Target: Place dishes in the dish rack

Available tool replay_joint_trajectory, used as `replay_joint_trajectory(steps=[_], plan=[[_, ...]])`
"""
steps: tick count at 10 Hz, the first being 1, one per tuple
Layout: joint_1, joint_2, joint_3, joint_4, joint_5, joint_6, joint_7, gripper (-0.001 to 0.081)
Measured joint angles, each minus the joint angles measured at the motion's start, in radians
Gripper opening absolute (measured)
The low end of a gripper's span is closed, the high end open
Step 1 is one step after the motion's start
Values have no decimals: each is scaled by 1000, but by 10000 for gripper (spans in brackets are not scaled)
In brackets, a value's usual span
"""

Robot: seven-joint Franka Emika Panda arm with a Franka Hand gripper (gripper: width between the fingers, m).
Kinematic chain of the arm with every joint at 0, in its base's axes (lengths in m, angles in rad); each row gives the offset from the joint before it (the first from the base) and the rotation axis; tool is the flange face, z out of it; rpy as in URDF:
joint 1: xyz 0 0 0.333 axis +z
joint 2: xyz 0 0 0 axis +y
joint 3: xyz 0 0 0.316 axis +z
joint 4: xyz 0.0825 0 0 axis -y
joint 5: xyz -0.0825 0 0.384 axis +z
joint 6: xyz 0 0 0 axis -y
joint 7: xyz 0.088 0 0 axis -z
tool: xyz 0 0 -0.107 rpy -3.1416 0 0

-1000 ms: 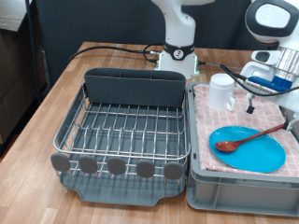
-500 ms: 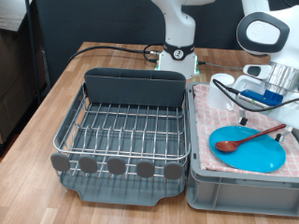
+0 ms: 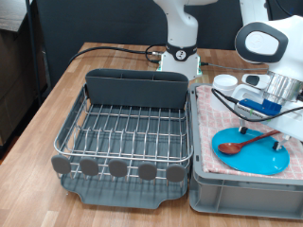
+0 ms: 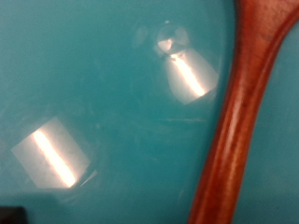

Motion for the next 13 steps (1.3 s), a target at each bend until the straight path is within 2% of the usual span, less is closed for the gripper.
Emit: replay_joint_trajectory(steps=[1, 2, 3, 4, 5, 6, 7, 10, 13], plan=[[8, 1, -6, 0, -2, 0, 3, 565], [17, 1, -14, 0, -2, 0, 4, 565], [26, 1, -20, 0, -2, 0, 5, 372], [33, 1, -25, 0, -2, 0, 5, 372], [38, 1, -29, 0, -1, 0, 5, 198], [41, 1, -31, 0, 1, 0, 5, 198], [43, 1, -32, 2, 5, 0, 4, 95], [44, -27, -25, 3, 46, -30, -24, 95], [48, -116, 8, 3, 141, -129, -59, 95]])
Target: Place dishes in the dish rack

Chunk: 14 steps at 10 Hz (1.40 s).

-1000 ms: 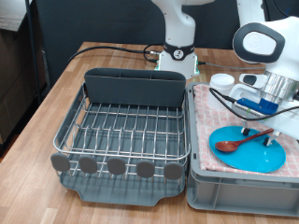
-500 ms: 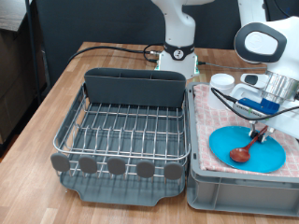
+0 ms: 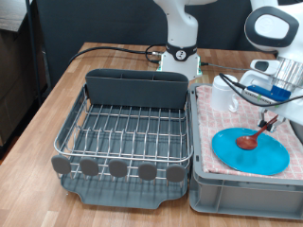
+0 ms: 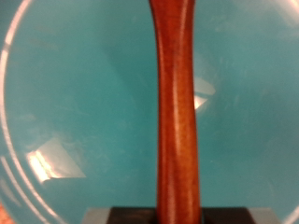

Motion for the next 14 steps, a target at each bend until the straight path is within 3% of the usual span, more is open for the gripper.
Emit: replay_joint_trajectory(steps=[4, 6, 7, 8, 10, 12, 14], plan=[[0, -104, 36, 0, 114, -129, -45, 95], [1, -161, 52, -2, 198, -257, -43, 95], [1, -157, 51, -3, 190, -238, -44, 95], [-1, -158, 44, -5, 178, -250, 16, 95], [-7, -198, 28, -19, 183, -363, 78, 95], [-14, -261, 9, -51, 230, -436, 81, 95], [-25, -330, -13, -98, 318, -452, 81, 95]])
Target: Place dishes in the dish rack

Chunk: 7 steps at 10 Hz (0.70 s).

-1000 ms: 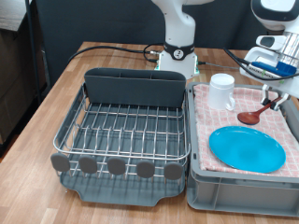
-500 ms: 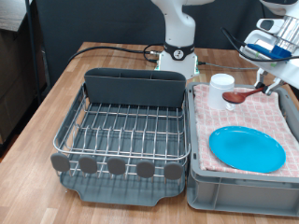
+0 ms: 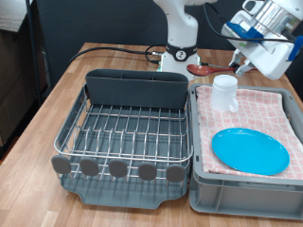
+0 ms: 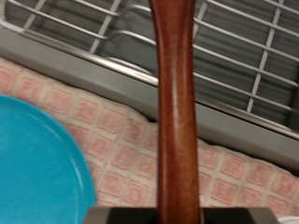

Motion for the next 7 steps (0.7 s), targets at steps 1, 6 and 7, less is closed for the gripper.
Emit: replay_joint_trajectory(steps=[1, 6, 7], plan=[[-7, -37, -13, -29, 53, 2, -2, 95], [-33, -156, -47, -133, 158, 34, -53, 95], [-38, -165, -65, -147, 184, 34, -52, 95]])
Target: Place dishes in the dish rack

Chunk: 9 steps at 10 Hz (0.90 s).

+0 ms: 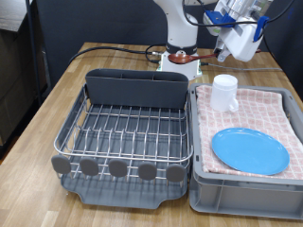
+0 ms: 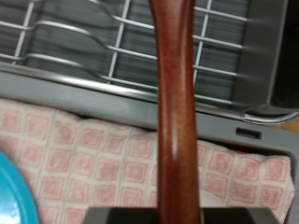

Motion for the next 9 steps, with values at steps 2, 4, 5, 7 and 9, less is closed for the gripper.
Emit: replay_joint_trajectory(steps=[2, 4, 5, 7, 9], plan=[[-18, -46, -40, -52, 33, 4, -1, 95], [-33, -105, -77, -119, 37, 28, -3, 95], [-41, -137, -95, -158, 37, 56, -7, 95], [-47, -202, -132, -239, 38, 110, -12, 95], [-54, -262, -161, -301, 35, 124, -23, 95]])
